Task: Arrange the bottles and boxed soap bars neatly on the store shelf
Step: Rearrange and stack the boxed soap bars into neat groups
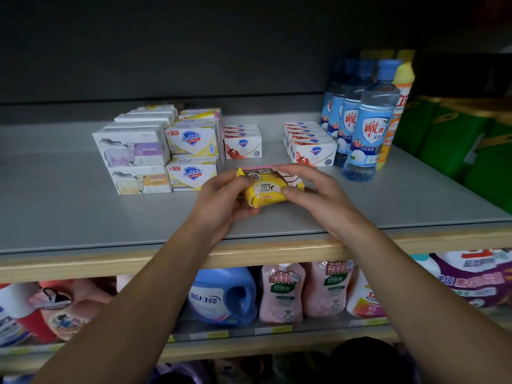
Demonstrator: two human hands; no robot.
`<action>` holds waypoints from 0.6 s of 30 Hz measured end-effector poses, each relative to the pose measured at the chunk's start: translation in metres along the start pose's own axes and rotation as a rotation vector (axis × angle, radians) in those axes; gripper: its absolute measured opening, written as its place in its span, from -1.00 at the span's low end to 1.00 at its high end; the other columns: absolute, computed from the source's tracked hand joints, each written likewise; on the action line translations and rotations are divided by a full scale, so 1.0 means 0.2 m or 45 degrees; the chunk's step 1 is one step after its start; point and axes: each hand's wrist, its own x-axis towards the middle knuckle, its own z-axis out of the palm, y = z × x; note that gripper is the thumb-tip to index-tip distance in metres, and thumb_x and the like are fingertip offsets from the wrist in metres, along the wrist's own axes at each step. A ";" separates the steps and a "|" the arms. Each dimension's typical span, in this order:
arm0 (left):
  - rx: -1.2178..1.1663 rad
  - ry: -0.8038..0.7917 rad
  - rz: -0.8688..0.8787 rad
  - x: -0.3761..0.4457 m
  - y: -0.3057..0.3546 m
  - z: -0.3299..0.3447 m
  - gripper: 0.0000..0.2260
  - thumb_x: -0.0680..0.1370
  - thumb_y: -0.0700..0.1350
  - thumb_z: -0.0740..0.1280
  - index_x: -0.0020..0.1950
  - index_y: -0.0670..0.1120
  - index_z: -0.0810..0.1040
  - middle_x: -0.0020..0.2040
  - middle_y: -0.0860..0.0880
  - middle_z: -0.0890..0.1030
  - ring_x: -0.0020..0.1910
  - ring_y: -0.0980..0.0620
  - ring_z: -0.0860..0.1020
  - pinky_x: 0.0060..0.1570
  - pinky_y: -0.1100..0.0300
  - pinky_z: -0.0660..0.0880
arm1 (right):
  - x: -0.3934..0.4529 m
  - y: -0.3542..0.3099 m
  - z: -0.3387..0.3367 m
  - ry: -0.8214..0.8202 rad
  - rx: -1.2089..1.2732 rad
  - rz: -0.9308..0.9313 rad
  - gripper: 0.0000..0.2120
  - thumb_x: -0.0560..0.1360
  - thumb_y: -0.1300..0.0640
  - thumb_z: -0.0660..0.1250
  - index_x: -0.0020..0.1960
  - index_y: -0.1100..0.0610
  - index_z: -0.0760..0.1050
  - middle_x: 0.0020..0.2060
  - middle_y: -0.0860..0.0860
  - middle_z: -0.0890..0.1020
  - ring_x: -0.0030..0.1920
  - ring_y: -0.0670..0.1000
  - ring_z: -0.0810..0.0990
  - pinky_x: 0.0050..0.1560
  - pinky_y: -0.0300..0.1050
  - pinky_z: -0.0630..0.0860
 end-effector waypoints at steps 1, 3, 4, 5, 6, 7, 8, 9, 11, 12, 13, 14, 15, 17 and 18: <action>0.016 -0.023 0.024 -0.01 0.00 0.00 -0.90 0.54 -0.23 0.32 -0.05 -0.12 0.64 -0.16 -0.14 0.67 -0.20 -0.05 0.63 -0.30 0.11 0.62 | 0.00 -0.01 0.00 -0.010 -0.094 -0.019 -0.61 0.50 0.19 0.43 0.29 -0.08 0.55 0.28 -0.05 0.54 0.29 -0.03 0.51 0.36 0.07 0.43; 0.042 -0.046 0.064 -0.03 0.01 0.01 -0.84 0.55 -0.27 0.30 0.10 -0.16 0.60 -0.07 -0.19 0.66 -0.13 -0.09 0.63 -0.22 0.05 0.63 | -0.02 -0.05 -0.02 -0.053 -0.198 -0.050 -0.52 0.47 0.17 0.47 0.33 -0.10 0.50 0.33 -0.09 0.47 0.33 -0.09 0.46 0.39 0.03 0.39; 0.060 -0.062 0.074 -0.04 0.02 0.02 -0.79 0.55 -0.28 0.29 0.17 -0.18 0.57 -0.04 -0.21 0.65 -0.11 -0.12 0.62 -0.19 0.02 0.61 | -0.02 -0.07 -0.04 -0.081 -0.268 -0.077 -0.48 0.44 0.15 0.50 0.35 -0.11 0.47 0.36 -0.12 0.42 0.37 -0.14 0.40 0.42 -0.02 0.35; 0.078 -0.084 0.077 -0.04 0.02 0.03 -0.75 0.56 -0.29 0.28 0.23 -0.20 0.54 -0.03 -0.22 0.65 -0.11 -0.13 0.62 -0.18 0.01 0.61 | -0.03 -0.10 -0.07 -0.124 -0.360 -0.097 -0.42 0.41 0.11 0.53 0.38 -0.13 0.45 0.39 -0.15 0.37 0.40 -0.19 0.34 0.45 -0.09 0.30; 0.093 -0.111 0.079 -0.05 0.03 0.05 -0.73 0.56 -0.30 0.28 0.25 -0.21 0.52 -0.04 -0.22 0.65 -0.12 -0.15 0.63 -0.19 0.01 0.62 | -0.03 -0.12 -0.11 -0.184 -0.449 -0.106 -0.37 0.39 0.07 0.55 0.40 -0.14 0.42 0.41 -0.18 0.34 0.41 -0.25 0.29 0.45 -0.18 0.25; 0.107 -0.141 0.085 -0.06 0.03 0.07 -0.73 0.56 -0.30 0.27 0.25 -0.22 0.51 -0.06 -0.22 0.66 -0.13 -0.16 0.62 -0.20 0.01 0.62 | -0.04 -0.15 -0.16 -0.252 -0.526 -0.108 -0.32 0.36 0.05 0.57 0.41 -0.16 0.40 0.40 -0.21 0.34 0.38 -0.30 0.28 0.42 -0.27 0.24; 0.124 -0.173 0.090 -0.06 0.03 0.11 -0.74 0.56 -0.30 0.27 0.24 -0.23 0.52 -0.06 -0.24 0.66 -0.12 -0.18 0.62 -0.19 0.00 0.62 | -0.06 -0.17 -0.20 -0.303 -0.589 -0.108 -0.27 0.34 0.04 0.59 0.42 -0.18 0.38 0.37 -0.23 0.36 0.35 -0.33 0.30 0.36 -0.35 0.25; 0.143 -0.205 0.092 -0.06 0.03 0.15 -0.75 0.56 -0.29 0.27 0.24 -0.24 0.52 -0.04 -0.27 0.66 -0.11 -0.20 0.62 -0.15 -0.03 0.62 | -0.08 -0.18 -0.24 -0.320 -0.640 -0.111 -0.24 0.31 0.04 0.60 0.43 -0.19 0.36 0.33 -0.25 0.37 0.32 -0.34 0.32 0.31 -0.42 0.26; 0.143 -0.267 0.081 -0.07 0.02 0.24 -0.76 0.57 -0.26 0.28 0.24 -0.22 0.53 0.02 -0.30 0.65 -0.08 -0.20 0.63 -0.06 -0.10 0.61 | -0.13 -0.20 -0.32 -0.243 -0.710 -0.132 -0.19 0.28 0.04 0.61 0.44 -0.17 0.35 0.30 -0.24 0.40 0.29 -0.32 0.35 0.26 -0.45 0.29; 0.122 -0.292 0.069 -0.07 0.02 0.29 -0.75 0.58 -0.24 0.29 0.25 -0.21 0.53 0.03 -0.28 0.66 -0.07 -0.19 0.64 -0.05 -0.10 0.61 | -0.15 -0.19 -0.36 -0.176 -0.743 -0.146 -0.18 0.27 0.04 0.61 0.44 -0.14 0.35 0.29 -0.22 0.41 0.27 -0.30 0.37 0.26 -0.43 0.31; 0.095 -0.314 0.048 -0.07 0.01 0.34 -0.75 0.58 -0.22 0.30 0.25 -0.19 0.53 0.02 -0.26 0.67 -0.08 -0.16 0.65 -0.06 -0.07 0.62 | -0.18 -0.19 -0.39 -0.109 -0.778 -0.153 -0.19 0.26 0.04 0.61 0.44 -0.11 0.36 0.28 -0.19 0.43 0.25 -0.28 0.39 0.25 -0.40 0.34; 0.063 -0.334 0.019 -0.07 0.00 0.39 -0.76 0.58 -0.20 0.31 0.24 -0.18 0.52 0.01 -0.23 0.68 -0.09 -0.13 0.66 -0.10 -0.02 0.63 | -0.22 -0.18 -0.43 -0.046 -0.807 -0.151 -0.19 0.25 0.02 0.60 0.44 -0.08 0.37 0.27 -0.16 0.45 0.23 -0.26 0.42 0.25 -0.37 0.36; 0.039 -0.352 -0.010 -0.06 -0.01 0.45 -0.76 0.58 -0.18 0.32 0.24 -0.16 0.52 0.00 -0.21 0.68 -0.10 -0.11 0.67 -0.14 0.03 0.64 | -0.25 -0.16 -0.48 0.017 -0.834 -0.138 -0.20 0.24 -0.03 0.57 0.44 -0.08 0.38 0.26 -0.15 0.47 0.22 -0.25 0.43 0.22 -0.39 0.36; 0.070 -0.368 -0.033 -0.05 -0.04 0.54 -0.77 0.58 -0.15 0.33 0.22 -0.15 0.52 -0.01 -0.18 0.68 -0.15 -0.10 0.67 -0.13 0.03 0.64 | -0.30 -0.13 -0.58 0.170 -0.904 -0.082 -0.22 0.20 -0.16 0.48 0.40 -0.10 0.40 0.22 -0.15 0.50 0.19 -0.23 0.45 0.16 -0.42 0.35; 0.186 -0.352 0.005 -0.04 -0.06 0.57 -0.76 0.57 -0.14 0.34 0.23 -0.14 0.52 0.00 -0.18 0.67 -0.16 -0.09 0.66 -0.08 0.00 0.64 | -0.32 -0.11 -0.64 0.247 -0.933 -0.040 -0.22 0.19 -0.20 0.45 0.39 -0.11 0.40 0.23 -0.13 0.52 0.20 -0.18 0.47 0.17 -0.34 0.37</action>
